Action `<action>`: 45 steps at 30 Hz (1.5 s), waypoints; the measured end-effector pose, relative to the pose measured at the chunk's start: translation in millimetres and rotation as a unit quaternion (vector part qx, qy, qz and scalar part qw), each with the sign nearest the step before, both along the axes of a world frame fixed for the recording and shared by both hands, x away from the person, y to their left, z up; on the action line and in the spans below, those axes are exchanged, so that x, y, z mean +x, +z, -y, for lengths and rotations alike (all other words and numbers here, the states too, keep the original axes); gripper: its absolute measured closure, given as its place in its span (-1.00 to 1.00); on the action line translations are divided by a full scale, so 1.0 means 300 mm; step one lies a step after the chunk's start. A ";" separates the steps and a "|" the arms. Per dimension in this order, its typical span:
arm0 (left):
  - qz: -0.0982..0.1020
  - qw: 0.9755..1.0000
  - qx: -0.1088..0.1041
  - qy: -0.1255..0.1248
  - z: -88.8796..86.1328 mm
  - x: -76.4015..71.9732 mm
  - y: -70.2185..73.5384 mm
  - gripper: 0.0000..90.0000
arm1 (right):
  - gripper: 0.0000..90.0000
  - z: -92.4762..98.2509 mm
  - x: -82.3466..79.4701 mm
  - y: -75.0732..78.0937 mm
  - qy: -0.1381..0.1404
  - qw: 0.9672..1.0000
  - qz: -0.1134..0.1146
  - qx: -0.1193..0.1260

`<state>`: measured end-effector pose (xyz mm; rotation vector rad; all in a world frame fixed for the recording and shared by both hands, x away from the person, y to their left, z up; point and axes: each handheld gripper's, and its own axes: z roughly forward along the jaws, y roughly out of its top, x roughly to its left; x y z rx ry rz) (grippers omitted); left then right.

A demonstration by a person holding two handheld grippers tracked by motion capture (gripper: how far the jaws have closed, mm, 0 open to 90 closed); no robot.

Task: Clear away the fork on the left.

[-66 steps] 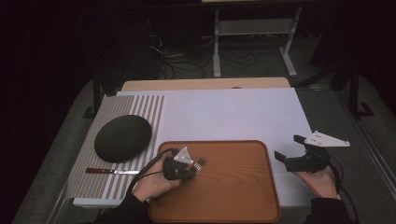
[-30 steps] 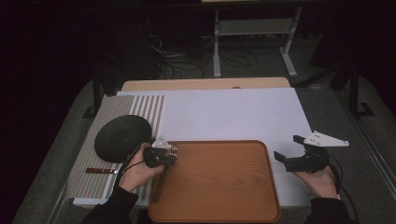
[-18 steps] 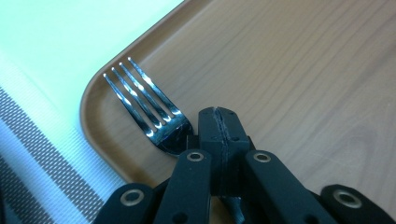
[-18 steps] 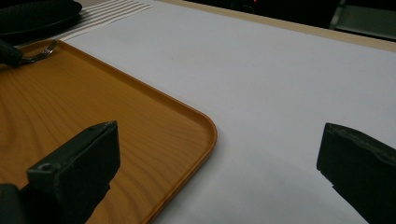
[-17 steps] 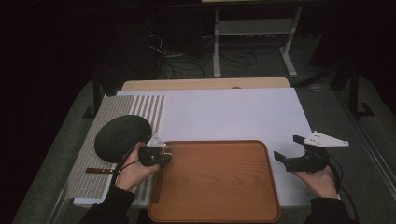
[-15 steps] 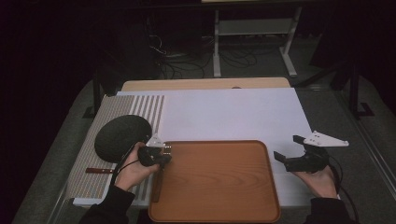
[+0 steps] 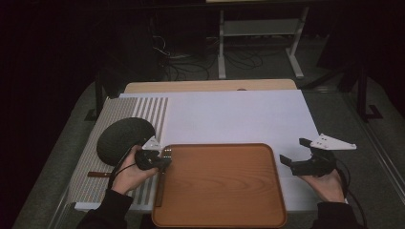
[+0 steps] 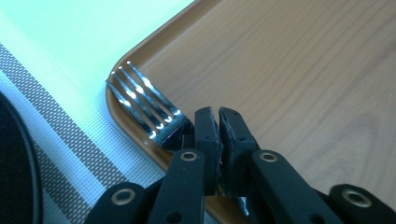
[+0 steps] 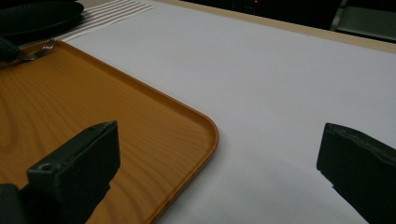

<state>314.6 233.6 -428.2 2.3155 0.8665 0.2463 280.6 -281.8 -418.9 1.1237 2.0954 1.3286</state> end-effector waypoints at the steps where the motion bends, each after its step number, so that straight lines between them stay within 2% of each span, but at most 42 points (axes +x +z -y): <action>1: -0.001 1.000 -0.004 0.002 -0.003 0.000 0.003 0.89 | -1.00 0.000 0.000 0.000 0.000 1.000 0.000 0.000; 3: -0.006 1.000 -0.015 0.004 -0.012 0.000 0.011 0.86 | -1.00 0.000 0.000 0.000 0.000 1.000 0.000 0.000; 8: 0.005 1.000 -0.026 0.010 -0.040 0.001 0.036 0.72 | -1.00 0.000 0.000 0.000 0.000 1.000 0.000 0.000; 10: 0.012 0.999 -0.043 0.005 -0.057 0.004 0.043 0.63 | -1.00 0.000 0.000 0.000 0.000 1.000 0.000 0.000; 12: 0.029 0.997 -0.068 -0.001 -0.075 0.005 0.050 0.51 | -1.00 0.000 0.000 0.000 0.000 1.000 0.001 0.001; 14: 0.046 0.994 -0.098 -0.004 -0.093 0.006 0.057 0.34 | -1.00 0.000 0.000 0.000 0.000 1.000 0.000 0.000; 16: 0.063 0.989 -0.130 -0.001 -0.115 0.006 0.062 0.20 | -1.00 0.000 0.000 0.000 0.000 1.000 0.000 0.000; 19: 0.091 0.983 -0.161 0.012 -0.150 0.007 0.072 0.08 | -1.00 0.000 0.000 0.000 0.000 1.000 0.000 0.001; 20: 0.096 0.981 -0.166 0.013 -0.157 0.007 0.074 0.04 | -1.00 0.000 0.000 0.000 0.000 1.000 0.000 0.001; 24: 0.111 0.972 -0.205 0.023 -0.193 0.005 0.084 -0.20 | -1.00 0.000 0.000 0.000 0.000 1.000 0.000 0.001; 25: 0.111 0.969 -0.218 0.025 -0.204 0.005 0.085 -0.30 | -1.00 0.000 0.000 0.000 0.000 1.000 0.000 0.001; 27: 0.120 0.962 -0.243 0.035 -0.227 0.004 0.087 -0.46 | -1.00 0.000 0.000 0.000 0.000 1.000 0.000 0.001; 29: 0.137 0.952 -0.269 0.043 -0.256 0.000 0.089 -0.53 | -1.00 0.000 0.000 0.001 0.000 1.000 0.001 0.002; 32: 0.153 0.944 -0.288 0.048 -0.286 -0.008 0.091 -0.66 | -1.00 0.000 0.000 0.001 0.000 1.000 0.000 0.002; 35: 0.161 0.940 -0.295 0.054 -0.315 -0.018 0.088 -0.69 | -1.00 0.000 0.000 0.001 0.000 1.000 0.000 0.002; 38: 0.193 0.936 -0.287 0.063 -0.339 -0.034 0.081 -0.71 | -1.00 -0.001 0.000 0.002 0.000 1.000 0.000 0.002; 40: 0.196 0.934 -0.287 0.075 -0.354 -0.037 0.078 -0.71 | -1.00 -0.002 0.000 0.002 0.000 1.000 0.000 0.002; 44: 0.228 0.927 -0.281 0.096 -0.380 -0.044 0.058 -0.73 | -1.00 -0.003 0.000 0.002 0.000 1.000 0.000 0.001; 45: 0.235 0.928 -0.273 0.100 -0.387 -0.044 0.053 -0.78 | -1.00 -0.003 0.000 0.002 0.000 1.000 -0.001 0.002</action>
